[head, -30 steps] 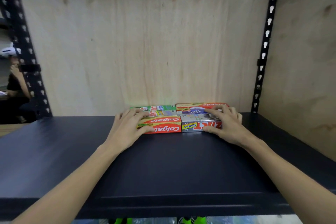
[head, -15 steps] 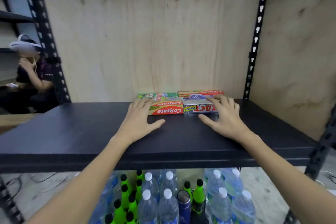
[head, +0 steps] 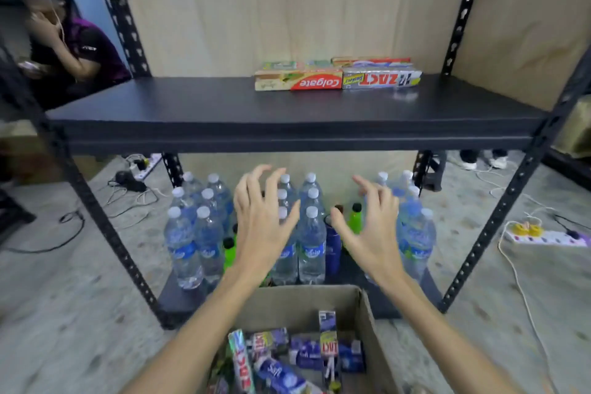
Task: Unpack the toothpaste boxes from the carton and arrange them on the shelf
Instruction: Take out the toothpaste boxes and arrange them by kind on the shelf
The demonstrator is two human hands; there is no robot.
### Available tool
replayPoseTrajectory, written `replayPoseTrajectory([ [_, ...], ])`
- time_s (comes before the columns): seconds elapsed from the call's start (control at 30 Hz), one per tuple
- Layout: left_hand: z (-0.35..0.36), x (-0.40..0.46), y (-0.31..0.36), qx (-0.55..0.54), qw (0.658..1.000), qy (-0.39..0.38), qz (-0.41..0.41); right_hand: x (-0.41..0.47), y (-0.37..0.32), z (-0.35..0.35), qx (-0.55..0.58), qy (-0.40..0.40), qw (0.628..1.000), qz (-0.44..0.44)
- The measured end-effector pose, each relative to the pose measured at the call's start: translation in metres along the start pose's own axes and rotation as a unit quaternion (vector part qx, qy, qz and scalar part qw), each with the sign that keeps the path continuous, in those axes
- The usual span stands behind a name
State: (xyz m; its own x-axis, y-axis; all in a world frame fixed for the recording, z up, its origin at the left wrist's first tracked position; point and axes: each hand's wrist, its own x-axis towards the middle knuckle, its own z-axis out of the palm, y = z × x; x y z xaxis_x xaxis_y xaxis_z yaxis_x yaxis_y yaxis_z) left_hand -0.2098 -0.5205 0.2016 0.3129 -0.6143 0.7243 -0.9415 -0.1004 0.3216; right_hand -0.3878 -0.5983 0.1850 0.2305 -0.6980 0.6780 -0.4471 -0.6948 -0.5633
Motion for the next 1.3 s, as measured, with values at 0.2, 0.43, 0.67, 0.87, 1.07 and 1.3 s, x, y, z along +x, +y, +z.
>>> replayPoseTrajectory([
  [0.2, 0.033, -0.114, -0.052, -0.003, 0.978, -0.158, -0.139, -0.107, 0.035, 0.056, -0.048, -0.099, 0.989, 0.102],
  [0.43, 0.064, -0.207, -0.094, 0.025, 0.914, -0.284, -0.288, -0.198, 0.079, 0.095, -0.120, -0.242, 0.943, 0.191],
  [0.67, 0.089, -0.286, -0.131, 0.010, 0.838, -0.348, -0.419, -0.273, 0.131, 0.109, -0.073, -0.477, 0.843, 0.240],
  [0.87, 0.119, -0.313, -0.148, 0.016, 0.797, -0.363, -0.483, -0.287, 0.166, 0.113, -0.058, -0.632, 0.738, 0.230],
  [1.07, 0.153, -0.319, -0.155, 0.041, 0.794, -0.354, -0.492, -0.291, 0.193, 0.108, -0.055, -0.672, 0.701, 0.234],
  [1.3, 0.163, -0.326, -0.157, 0.032, 0.807, -0.309, -0.502, -0.295, 0.204, 0.112, -0.046, -0.652, 0.722, 0.227],
])
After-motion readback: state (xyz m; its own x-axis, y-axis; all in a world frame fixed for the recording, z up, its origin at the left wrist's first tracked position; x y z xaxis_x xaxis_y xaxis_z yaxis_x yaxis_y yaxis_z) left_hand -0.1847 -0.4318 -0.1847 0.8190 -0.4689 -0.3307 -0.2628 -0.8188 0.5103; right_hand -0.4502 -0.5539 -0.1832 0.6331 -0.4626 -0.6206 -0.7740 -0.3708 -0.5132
